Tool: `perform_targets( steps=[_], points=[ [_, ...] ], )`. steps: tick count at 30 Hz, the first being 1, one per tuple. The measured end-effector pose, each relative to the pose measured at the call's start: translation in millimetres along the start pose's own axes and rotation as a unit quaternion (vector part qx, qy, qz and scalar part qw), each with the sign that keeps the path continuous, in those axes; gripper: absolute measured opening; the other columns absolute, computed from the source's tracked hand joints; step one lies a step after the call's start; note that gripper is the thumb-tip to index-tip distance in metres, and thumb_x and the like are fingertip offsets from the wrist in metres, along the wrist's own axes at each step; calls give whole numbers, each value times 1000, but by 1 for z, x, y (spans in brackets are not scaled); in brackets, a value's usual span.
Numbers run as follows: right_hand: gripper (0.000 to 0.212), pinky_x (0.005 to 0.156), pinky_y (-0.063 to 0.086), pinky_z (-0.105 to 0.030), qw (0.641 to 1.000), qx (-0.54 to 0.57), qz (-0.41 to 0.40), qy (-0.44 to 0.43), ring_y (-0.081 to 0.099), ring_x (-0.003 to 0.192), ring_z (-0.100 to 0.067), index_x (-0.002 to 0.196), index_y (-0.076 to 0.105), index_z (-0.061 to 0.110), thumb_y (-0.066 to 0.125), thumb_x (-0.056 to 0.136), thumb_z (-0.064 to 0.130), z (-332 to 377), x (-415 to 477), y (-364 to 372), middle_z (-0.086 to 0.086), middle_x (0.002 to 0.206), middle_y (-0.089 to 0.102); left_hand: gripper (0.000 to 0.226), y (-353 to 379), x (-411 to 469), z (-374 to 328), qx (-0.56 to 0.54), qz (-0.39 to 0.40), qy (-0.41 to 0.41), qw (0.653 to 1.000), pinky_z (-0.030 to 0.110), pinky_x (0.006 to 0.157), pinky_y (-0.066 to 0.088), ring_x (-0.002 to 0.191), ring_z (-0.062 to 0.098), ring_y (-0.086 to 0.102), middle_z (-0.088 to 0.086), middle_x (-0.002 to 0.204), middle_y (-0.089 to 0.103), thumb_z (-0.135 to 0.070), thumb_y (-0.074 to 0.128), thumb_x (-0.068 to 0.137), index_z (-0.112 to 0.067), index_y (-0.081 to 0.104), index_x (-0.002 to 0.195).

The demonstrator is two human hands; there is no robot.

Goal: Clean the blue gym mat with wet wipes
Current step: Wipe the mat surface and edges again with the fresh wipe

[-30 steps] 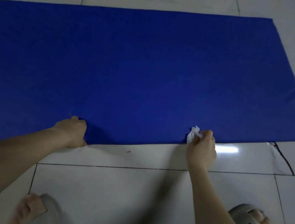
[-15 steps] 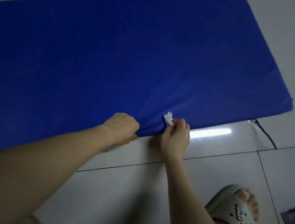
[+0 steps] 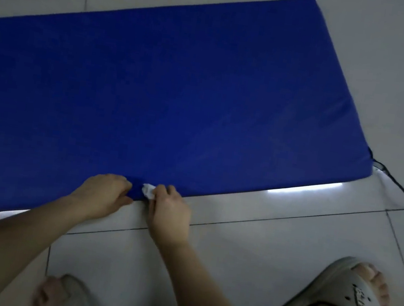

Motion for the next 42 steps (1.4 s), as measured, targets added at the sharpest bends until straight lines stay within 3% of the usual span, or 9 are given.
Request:
perform_targets(
  steps=[5, 10, 13, 20, 23, 27, 32, 37, 42],
  points=[
    [10, 66, 42, -37, 995, 1, -83, 53, 59, 87, -31, 95, 57, 10, 60, 89, 17, -36, 8, -42, -10, 97, 61, 47, 5, 12, -2, -99, -2, -33, 995, 27, 57, 31, 68, 8, 46, -8, 77, 50, -65, 56, 92, -25, 47, 67],
    [10, 69, 38, -35, 949, -27, -204, 237, 60, 89, -34, 93, 52, 12, 59, 93, 19, -171, 5, -146, -10, 98, 60, 45, 25, 9, -6, -54, 49, -67, 995, 39, 98, 38, 103, 17, 42, -7, 105, 48, -64, 28, 101, -27, 52, 93],
    [14, 68, 34, -33, 925, -19, -254, 283, 61, 86, -34, 91, 52, 11, 55, 97, 23, -185, -4, -159, -9, 94, 61, 48, 26, 9, -9, -42, 55, -85, 994, 41, 103, 37, 112, 21, 44, -3, 116, 51, -63, 27, 103, -25, 56, 107],
    [13, 74, 49, -38, 994, 64, -45, 72, 60, 83, -26, 98, 60, 7, 53, 100, 18, -18, 7, -13, -10, 95, 64, 50, 21, 12, -12, -24, 84, -107, 990, 41, 101, 36, 116, 25, 45, 2, 121, 55, -61, 29, 103, -22, 58, 114],
    [13, 70, 49, -37, 999, 29, -30, 22, 62, 80, -29, 95, 60, 8, 54, 99, 19, -14, 13, -22, -10, 93, 65, 45, 20, 14, -13, -13, 109, -111, 988, 41, 100, 36, 117, 25, 45, 3, 123, 54, -60, 29, 104, -23, 54, 109],
    [19, 65, 32, -30, 971, 1, -164, 172, 61, 79, -31, 86, 49, 17, 57, 99, 29, -129, 5, -113, -2, 81, 56, 44, 23, 15, -14, -14, 119, -105, 987, 40, 104, 34, 118, 25, 43, 3, 127, 51, -56, 27, 105, -23, 55, 113],
    [27, 67, 38, -32, 938, -68, -215, 264, 55, 77, -23, 94, 54, 13, 46, 102, 38, -192, 6, -162, -5, 97, 60, 50, 22, 13, -15, -3, 116, -103, 988, 41, 105, 33, 118, 25, 43, 4, 128, 51, -56, 26, 106, -21, 57, 124],
    [15, 73, 43, -31, 974, -37, -144, 171, 63, 89, -26, 102, 62, 12, 52, 99, 23, -107, 16, -94, -7, 100, 64, 49, 20, 13, -16, 4, 115, -104, 988, 40, 105, 36, 115, 24, 44, 3, 124, 52, -56, 26, 105, -21, 57, 118],
    [12, 60, 42, -34, 994, -100, 33, -8, 63, 80, -28, 99, 61, 12, 55, 95, 22, 7, 19, -2, -8, 95, 64, 46, 17, 13, -18, 18, 121, -103, 987, 40, 100, 38, 116, 25, 46, 5, 124, 55, -59, 27, 105, -27, 58, 116]
  ],
)
Point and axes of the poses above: each hand's wrist, its own x-axis towards the middle knuckle, its own y-axis out of the palm, z = x × y, the point moved 10 cm from there along x, towards the middle knuckle
